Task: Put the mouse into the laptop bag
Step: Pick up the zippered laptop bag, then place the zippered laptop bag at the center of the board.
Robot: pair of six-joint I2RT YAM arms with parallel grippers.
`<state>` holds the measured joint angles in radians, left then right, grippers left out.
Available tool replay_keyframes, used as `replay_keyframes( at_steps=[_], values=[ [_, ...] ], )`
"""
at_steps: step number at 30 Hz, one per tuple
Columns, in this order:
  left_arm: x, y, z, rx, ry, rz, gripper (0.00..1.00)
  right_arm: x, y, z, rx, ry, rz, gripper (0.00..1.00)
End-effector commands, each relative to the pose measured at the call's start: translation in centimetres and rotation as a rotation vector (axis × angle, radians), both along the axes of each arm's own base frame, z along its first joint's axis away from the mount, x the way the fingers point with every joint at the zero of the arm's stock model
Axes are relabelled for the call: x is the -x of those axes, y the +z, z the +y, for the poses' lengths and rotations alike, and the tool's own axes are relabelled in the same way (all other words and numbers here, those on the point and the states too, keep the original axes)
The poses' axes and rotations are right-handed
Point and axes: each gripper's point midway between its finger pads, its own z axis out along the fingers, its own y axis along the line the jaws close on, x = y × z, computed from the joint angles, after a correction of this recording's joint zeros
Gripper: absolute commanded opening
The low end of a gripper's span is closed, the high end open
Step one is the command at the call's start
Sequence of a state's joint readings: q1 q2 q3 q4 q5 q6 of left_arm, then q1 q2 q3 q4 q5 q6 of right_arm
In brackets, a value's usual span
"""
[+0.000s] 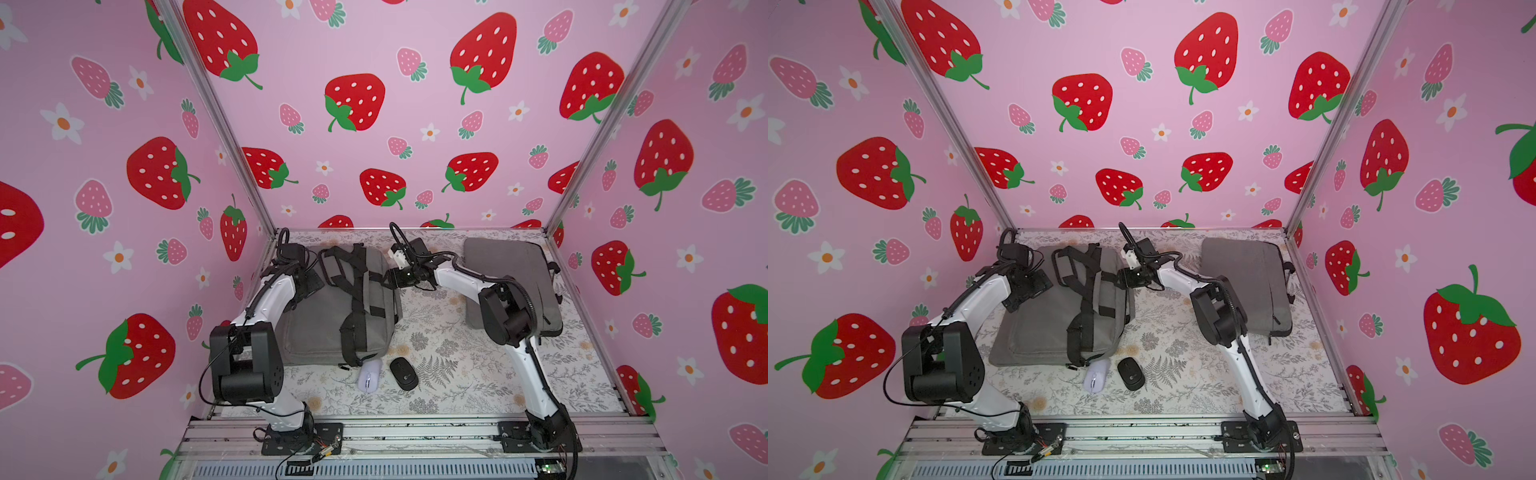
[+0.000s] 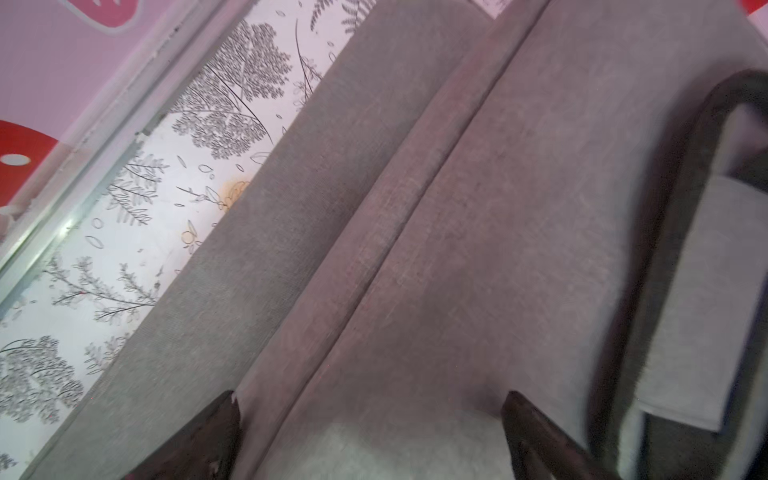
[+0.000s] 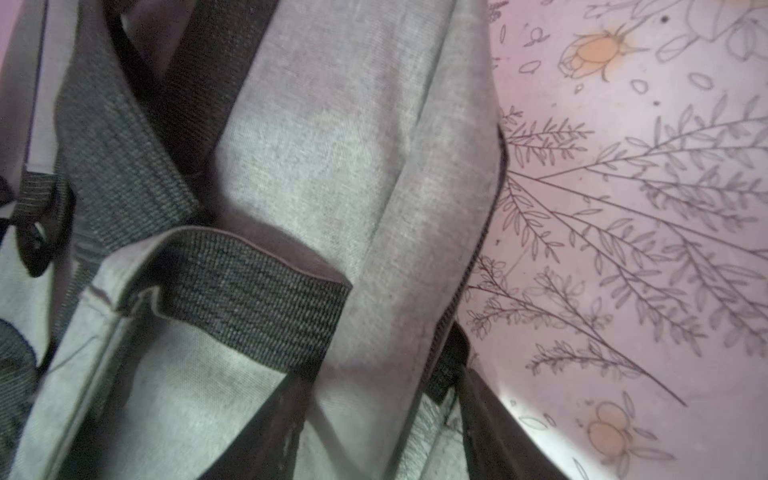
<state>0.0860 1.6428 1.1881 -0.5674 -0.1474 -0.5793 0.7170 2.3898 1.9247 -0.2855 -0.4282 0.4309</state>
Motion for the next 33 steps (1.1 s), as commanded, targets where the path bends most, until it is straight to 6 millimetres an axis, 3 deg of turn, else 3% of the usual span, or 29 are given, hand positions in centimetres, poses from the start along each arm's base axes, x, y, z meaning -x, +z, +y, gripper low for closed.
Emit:
replay_keyframes(
  at_steps=[1, 2, 3, 4, 5, 7, 8, 11, 15, 17, 19, 21, 25, 28, 30, 33],
  values=[
    [-1.5, -0.6, -0.9, 0.054, -0.026, -0.051, 0.95, 0.0, 0.3, 0.8, -0.038, 0.012, 0.032, 0.56],
    [-1.8, -0.7, -1.4, 0.076, -0.046, -0.066, 0.86, -0.1, 0.5, 0.8, -0.045, 0.015, 0.029, 0.53],
    [-2.2, -0.6, -1.8, 0.098, -0.061, -0.083, 0.67, 0.1, 0.7, 1.0, -0.055, 0.02, 0.029, 0.44],
    [-2.3, -0.7, -2.1, 0.116, -0.068, -0.09, 0.41, 0.1, 1.2, 0.9, -0.062, 0.02, 0.03, 0.29],
    [-2.4, -0.6, -2.3, 0.128, -0.068, -0.094, 0.24, 0.3, 1.6, 1.0, -0.07, 0.026, 0.029, 0.17],
    [-2.7, -0.1, -2.7, 0.154, -0.068, -0.106, 0.04, 0.6, 3.0, 1.0, -0.087, 0.039, 0.021, 0.0],
    [-2.9, 0.2, -2.9, 0.166, -0.07, -0.113, 0.0, 0.8, 3.8, 1.0, -0.093, 0.042, 0.014, 0.0],
    [-3.3, 2.1, -3.7, 0.178, -0.086, -0.152, 0.0, 1.3, 7.2, 0.5, -0.123, 0.054, -0.028, 0.0],
    [-4.2, 7.1, -6.0, 0.148, -0.155, -0.238, 0.0, 2.6, 13.6, -0.8, -0.168, 0.068, -0.128, 0.0],
    [-5.0, 9.9, -8.0, 0.129, -0.211, -0.286, 0.0, 3.3, 16.4, -2.1, -0.158, 0.06, -0.184, 0.0],
    [-6.1, 12.5, -11.2, 0.128, -0.289, -0.327, 0.0, 4.0, 18.9, -4.2, -0.117, 0.025, -0.245, 0.0],
    [-7.3, 13.7, -14.5, 0.131, -0.361, -0.333, 0.0, 4.0, 20.1, -7.3, -0.023, -0.062, -0.304, 0.0],
    [-10.1, 15.7, -21.9, 0.169, -0.512, -0.387, 0.0, 4.3, 20.3, -14.7, 0.066, -0.232, -0.298, 0.0],
    [-11.8, 15.9, -26.7, 0.169, -0.612, -0.401, 0.0, 4.2, 18.6, -19.9, 0.092, -0.353, -0.249, 0.0],
    [-13.2, 14.8, -29.5, 0.179, -0.659, -0.381, 0.0, 4.1, 17.0, -23.2, 0.114, -0.429, -0.214, 0.0],
    [-15.3, 11.7, -32.1, 0.229, -0.671, -0.353, 0.0, 4.2, 14.9, -27.0, 0.16, -0.512, -0.183, 0.0]
  ],
)
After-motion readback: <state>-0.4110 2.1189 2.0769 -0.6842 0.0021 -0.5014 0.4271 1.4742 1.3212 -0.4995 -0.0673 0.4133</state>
